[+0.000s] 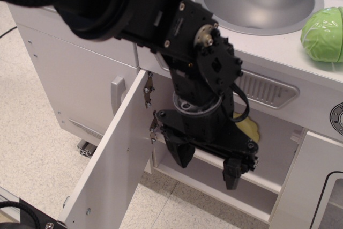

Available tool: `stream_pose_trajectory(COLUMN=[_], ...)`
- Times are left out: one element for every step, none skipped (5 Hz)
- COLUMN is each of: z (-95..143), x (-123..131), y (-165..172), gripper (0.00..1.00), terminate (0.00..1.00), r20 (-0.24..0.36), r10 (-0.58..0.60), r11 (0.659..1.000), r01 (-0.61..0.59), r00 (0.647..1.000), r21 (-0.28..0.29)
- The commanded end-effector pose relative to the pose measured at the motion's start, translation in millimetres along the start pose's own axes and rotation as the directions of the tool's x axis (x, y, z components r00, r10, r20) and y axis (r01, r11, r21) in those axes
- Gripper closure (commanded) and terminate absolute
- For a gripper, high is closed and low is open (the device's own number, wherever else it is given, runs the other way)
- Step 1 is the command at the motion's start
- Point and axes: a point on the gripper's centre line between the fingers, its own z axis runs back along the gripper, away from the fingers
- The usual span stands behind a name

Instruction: Close cabinet

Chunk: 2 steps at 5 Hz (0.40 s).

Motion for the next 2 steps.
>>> stream_pose_trajectory(z=[8.7,21.4], x=[19.9,18.4], y=[59.6,96.9], gripper=[0.00,0.00], terminate=[0.00,0.00], r20=[0.053,0.088], r10=[0.062,0.058], r11=[0.997,0.991], r01=[-0.065,-0.068], r00=[0.997,0.994], r21=[0.041,0.119])
